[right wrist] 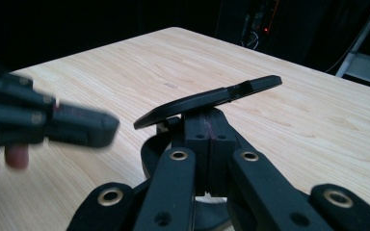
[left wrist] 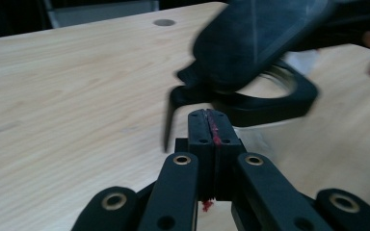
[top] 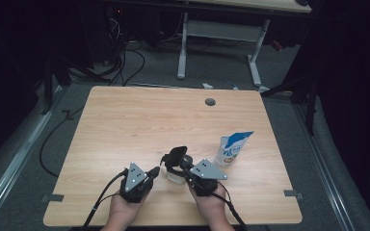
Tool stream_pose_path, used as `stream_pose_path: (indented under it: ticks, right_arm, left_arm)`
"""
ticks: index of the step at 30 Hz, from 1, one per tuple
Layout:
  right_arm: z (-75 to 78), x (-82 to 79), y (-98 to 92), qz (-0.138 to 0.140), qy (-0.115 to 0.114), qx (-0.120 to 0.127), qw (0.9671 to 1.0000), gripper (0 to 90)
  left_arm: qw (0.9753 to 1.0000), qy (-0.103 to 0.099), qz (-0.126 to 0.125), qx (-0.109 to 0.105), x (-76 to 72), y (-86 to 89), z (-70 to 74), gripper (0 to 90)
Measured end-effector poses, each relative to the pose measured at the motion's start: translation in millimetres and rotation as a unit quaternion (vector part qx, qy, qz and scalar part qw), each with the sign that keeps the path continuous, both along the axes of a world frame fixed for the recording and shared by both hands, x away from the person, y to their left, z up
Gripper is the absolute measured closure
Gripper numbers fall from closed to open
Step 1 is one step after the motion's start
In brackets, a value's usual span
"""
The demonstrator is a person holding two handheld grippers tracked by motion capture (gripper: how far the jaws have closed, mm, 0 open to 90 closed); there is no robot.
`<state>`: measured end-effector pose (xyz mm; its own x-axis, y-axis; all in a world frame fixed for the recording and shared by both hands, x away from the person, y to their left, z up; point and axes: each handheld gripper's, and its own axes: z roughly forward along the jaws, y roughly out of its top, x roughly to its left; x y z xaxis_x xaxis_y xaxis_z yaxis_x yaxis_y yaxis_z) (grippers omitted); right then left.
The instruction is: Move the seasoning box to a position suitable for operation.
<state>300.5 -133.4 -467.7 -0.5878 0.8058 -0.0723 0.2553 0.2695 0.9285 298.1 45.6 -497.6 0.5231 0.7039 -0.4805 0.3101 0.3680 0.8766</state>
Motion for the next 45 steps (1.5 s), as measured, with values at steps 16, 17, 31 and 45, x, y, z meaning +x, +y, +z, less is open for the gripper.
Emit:
stream_pose_path:
  ticks: [16,17,31,45]
  right_arm:
    - [-3.9,-3.0,-6.4,-0.001,0.006,-0.008,0.9999,90.0]
    - [-7.1,-3.4,-9.3,-0.003,0.012,-0.003,0.9999,90.0]
    - [-19.3,-6.3,-16.5,-0.003,0.026,0.002,0.9997,90.0]
    - [-19.4,-4.9,-15.8,0.001,0.024,0.0,0.9997,90.0]
  left_arm:
    - [0.9997,-0.012,-0.003,-0.019,3.8,-35.4,10.9,89.9]
    - [0.9997,-0.013,-0.003,-0.018,3.8,-35.6,10.9,90.0]
    - [0.9989,-0.024,0.021,-0.035,10.5,-29.8,19.2,90.0]
    - [0.9974,-0.021,0.056,-0.04,25.8,-17.6,22.7,90.0]
